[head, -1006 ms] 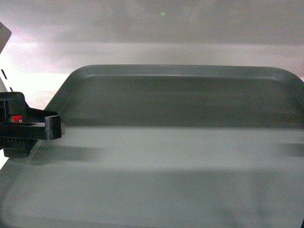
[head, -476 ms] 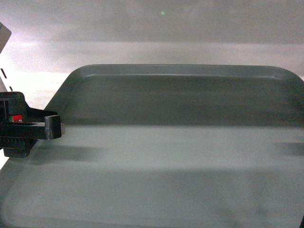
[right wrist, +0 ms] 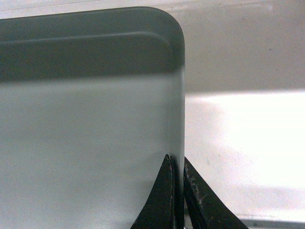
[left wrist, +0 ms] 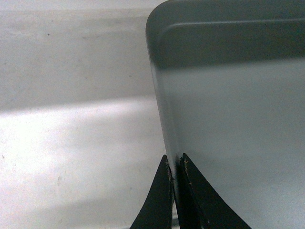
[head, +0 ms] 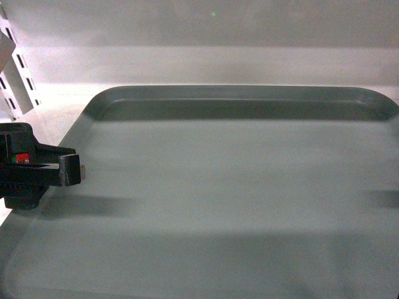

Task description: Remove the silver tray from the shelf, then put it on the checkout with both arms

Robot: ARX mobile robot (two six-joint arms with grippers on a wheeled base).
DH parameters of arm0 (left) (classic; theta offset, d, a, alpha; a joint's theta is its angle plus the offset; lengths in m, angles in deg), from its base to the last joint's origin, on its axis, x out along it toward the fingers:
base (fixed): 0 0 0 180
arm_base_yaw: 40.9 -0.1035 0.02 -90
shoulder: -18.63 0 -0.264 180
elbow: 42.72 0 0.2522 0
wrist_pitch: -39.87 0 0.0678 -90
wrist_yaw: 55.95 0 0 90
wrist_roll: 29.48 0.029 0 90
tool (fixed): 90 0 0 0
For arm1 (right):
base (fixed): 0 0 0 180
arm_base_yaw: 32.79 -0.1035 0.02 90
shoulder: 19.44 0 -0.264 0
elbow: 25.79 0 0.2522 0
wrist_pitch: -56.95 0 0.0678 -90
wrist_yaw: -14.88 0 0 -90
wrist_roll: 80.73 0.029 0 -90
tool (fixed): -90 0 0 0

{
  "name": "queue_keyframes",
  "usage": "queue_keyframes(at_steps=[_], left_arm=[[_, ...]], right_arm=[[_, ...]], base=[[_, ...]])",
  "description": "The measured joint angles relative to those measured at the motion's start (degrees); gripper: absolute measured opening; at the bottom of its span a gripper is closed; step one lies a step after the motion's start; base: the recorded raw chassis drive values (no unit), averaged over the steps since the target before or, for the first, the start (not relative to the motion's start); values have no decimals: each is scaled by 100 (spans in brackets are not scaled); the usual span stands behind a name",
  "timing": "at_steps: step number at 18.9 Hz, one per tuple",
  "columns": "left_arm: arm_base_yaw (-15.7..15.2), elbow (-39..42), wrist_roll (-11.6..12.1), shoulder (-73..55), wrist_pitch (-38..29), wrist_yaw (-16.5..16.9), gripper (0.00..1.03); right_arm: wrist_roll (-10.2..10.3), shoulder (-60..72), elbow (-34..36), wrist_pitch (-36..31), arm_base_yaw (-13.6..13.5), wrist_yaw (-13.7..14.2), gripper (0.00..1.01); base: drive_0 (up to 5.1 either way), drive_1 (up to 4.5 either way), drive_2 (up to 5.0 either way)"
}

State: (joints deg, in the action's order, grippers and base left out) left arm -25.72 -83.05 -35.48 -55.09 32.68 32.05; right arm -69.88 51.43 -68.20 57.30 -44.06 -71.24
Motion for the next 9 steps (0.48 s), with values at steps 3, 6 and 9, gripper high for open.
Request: queue_keyframes(at_steps=[3, 6, 9], left_arm=[[-2, 4, 0, 7, 13, -2, 3], [9, 4, 0, 9, 0, -2, 3], [11, 4, 0, 11, -4, -2, 3]], right_arm=[[0, -11, 0, -9, -4, -2, 3], [0, -11, 0, -9, 0, 13, 3], [0, -11, 4, -7, -4, 20, 3]], base=[[17, -395, 429], [22, -390, 433], [28, -383, 438]])
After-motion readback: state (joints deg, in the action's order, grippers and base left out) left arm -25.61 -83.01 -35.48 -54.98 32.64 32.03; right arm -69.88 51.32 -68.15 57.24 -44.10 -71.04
